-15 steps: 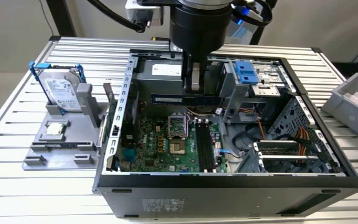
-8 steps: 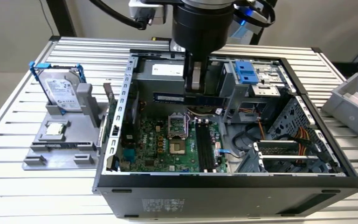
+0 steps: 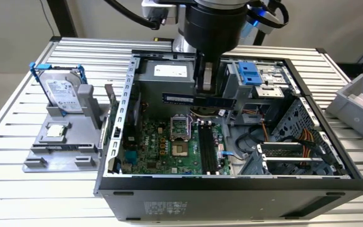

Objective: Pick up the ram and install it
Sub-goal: 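Pick up the ram and move it above insertion slot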

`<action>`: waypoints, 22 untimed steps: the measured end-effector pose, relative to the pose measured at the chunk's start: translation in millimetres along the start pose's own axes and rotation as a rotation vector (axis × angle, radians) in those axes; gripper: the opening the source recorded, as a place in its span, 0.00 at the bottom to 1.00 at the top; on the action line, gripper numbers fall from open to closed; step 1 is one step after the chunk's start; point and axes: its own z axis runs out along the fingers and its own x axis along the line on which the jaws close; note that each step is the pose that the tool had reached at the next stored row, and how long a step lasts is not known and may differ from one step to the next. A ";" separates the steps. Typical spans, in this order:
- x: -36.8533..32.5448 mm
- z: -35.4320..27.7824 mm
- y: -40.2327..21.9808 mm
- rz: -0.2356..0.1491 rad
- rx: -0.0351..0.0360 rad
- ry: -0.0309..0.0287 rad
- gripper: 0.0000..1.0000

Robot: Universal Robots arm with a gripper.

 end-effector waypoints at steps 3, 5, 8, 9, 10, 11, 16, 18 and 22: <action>-1.3 0.1 -4.9 0.003 0.0001 0.0000 0.00; -2.6 0.2 -8.1 0.004 0.0001 0.0000 0.00; -5.0 0.3 -12.7 0.005 0.0002 0.0000 0.00; -5.9 0.4 -14.3 0.006 0.0002 0.0000 0.00; -6.8 0.4 -15.9 0.006 0.0002 0.0000 0.00; -7.7 0.4 -17.5 0.007 0.0002 0.0001 0.00; -11.9 0.7 -24.5 0.009 0.0003 0.0001 0.00; -13.4 0.8 -27.1 0.010 0.0003 0.0001 0.00; -16.6 0.9 -32.2 0.013 0.0004 0.0001 0.00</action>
